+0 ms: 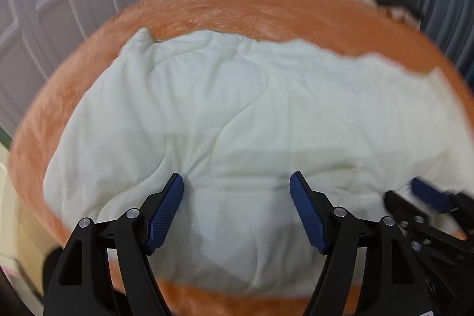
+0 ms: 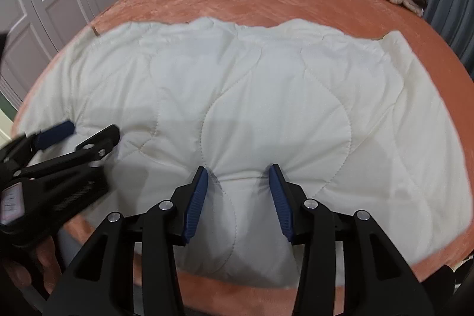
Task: Fold large clothes
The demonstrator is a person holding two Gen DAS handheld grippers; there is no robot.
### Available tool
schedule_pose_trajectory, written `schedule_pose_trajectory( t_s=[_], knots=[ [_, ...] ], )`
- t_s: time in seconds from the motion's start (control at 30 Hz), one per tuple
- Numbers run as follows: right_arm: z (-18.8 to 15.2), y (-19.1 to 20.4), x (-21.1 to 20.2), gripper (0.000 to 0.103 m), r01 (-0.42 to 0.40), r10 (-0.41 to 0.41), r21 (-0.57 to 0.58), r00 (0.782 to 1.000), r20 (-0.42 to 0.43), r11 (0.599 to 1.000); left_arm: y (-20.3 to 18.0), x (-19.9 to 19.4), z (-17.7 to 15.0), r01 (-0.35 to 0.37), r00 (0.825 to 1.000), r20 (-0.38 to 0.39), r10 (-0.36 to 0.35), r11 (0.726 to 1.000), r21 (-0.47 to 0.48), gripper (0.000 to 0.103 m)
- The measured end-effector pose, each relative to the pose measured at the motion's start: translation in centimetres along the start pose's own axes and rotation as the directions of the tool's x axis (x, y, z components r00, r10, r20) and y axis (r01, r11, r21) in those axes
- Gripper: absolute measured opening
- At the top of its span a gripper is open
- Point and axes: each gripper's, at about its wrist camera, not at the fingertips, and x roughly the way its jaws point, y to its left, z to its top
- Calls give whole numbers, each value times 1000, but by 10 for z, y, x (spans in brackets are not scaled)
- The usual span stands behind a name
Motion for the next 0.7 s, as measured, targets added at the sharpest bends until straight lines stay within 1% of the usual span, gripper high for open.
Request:
schedule_pose_trajectory(
  t_s=[0.03, 0.07, 0.1, 0.13, 0.17, 0.2, 0.23, 0.27, 0.3, 0.4, 0.47, 0.57, 0.6, 0.63, 0.67, 0.7],
  knots=[
    [2, 1, -8, 36, -29, 29, 12, 1000, 6, 1000, 10, -11, -1, 22, 1000, 9, -21, 999, -42, 71],
    [3, 3, -13, 30, -47, 47, 16, 999, 13, 999, 18, -18, -2, 31, 999, 14, -30, 997, -70, 72],
    [5, 7, -19, 24, -64, 64, 14, 998, 21, 998, 33, -29, -5, 49, 999, 14, -48, 992, -119, 72],
    [6, 11, -22, 20, -78, 78, 9, 997, 22, 997, 45, -35, -7, 61, 998, 16, -59, 985, -159, 72],
    [7, 16, -22, 12, -94, 94, 4, 995, 13, 996, 59, -41, -9, 72, 997, 19, -70, 976, -206, 72],
    [8, 21, -20, 9, -121, 121, 2, 993, -7, 993, 78, -45, -12, 81, 997, 14, -81, 959, -272, 72],
    [9, 25, -17, 8, -134, 134, 6, 991, -19, 991, 96, -45, -15, 89, 996, 7, -92, 938, -335, 72],
    [10, 28, -13, 8, -140, 140, 10, 990, -32, 990, 106, -44, -17, 94, 995, 1, -100, 924, -372, 72],
    [10, 32, -5, 8, -142, 143, 17, 988, -53, 990, 123, -39, -21, 101, 993, -7, -116, 895, -434, 72],
    [8, 39, 11, 8, -128, 130, 29, 987, -91, 991, 152, -21, -26, 115, 986, -39, -162, 833, -542, 72],
    [7, 38, 16, 8, -125, 128, 40, 986, -103, 991, 159, -10, -27, 131, 981, -40, -189, 805, -579, 72],
    [7, 35, 22, 6, -128, 135, 61, 984, -119, 990, 167, 8, -29, 207, 959, -19, -284, 740, -640, 72],
    [7, 34, 23, 5, -127, 134, 64, 983, -122, 990, 168, 14, -30, 235, 947, -7, -320, 709, -665, 72],
    [7, 34, 25, 5, -128, 135, 68, 983, -126, 989, 169, 18, -30, 241, 943, -4, -332, 693, -679, 74],
    [6, 34, 27, 5, -128, 136, 71, 982, -129, 989, 167, 20, -29, 240, 944, -2, -331, 688, -685, 74],
    [6, 34, 28, 5, -126, 134, 72, 982, -130, 989, 165, 20, -26, 247, 943, 6, -332, 688, -682, 73]
  ],
)
